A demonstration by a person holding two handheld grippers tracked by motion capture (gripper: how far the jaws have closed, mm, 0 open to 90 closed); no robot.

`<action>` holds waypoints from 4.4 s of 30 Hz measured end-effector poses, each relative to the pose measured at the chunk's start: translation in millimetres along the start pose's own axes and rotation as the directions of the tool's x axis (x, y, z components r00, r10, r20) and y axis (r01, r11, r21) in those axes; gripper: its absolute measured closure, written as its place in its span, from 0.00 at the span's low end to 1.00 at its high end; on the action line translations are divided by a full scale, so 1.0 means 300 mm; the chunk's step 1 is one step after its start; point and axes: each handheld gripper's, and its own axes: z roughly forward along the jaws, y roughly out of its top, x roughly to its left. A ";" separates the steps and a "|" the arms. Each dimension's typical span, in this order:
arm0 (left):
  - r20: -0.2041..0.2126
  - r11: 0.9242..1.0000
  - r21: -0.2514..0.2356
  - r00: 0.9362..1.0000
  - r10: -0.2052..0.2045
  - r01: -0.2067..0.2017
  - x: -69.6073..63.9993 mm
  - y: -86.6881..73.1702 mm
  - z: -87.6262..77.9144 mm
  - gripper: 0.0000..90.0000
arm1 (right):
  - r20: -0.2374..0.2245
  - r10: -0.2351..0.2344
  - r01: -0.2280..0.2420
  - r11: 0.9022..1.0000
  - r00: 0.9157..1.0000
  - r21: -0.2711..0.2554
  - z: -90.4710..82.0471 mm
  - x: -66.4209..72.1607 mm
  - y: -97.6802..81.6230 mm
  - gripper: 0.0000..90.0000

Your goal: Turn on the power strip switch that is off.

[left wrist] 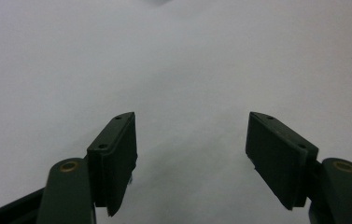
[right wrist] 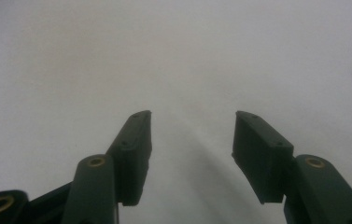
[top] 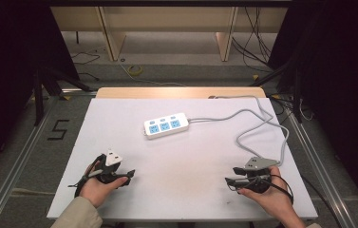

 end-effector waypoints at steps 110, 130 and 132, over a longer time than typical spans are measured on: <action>0.000 0.994 0.111 1.000 -0.011 0.011 0.063 0.363 0.126 1.00 | -0.010 -0.002 0.002 1.000 1.000 -0.005 0.012 -0.009 0.001 0.48; -0.011 0.993 0.120 1.000 0.007 -0.005 0.069 0.406 0.160 1.00 | -0.011 0.001 -0.001 1.000 1.000 -0.003 0.017 -0.009 0.003 0.48; -0.011 0.993 0.120 1.000 0.006 -0.005 0.070 0.412 0.164 1.00 | -0.011 0.001 -0.001 1.000 1.000 -0.003 0.016 -0.009 0.003 0.48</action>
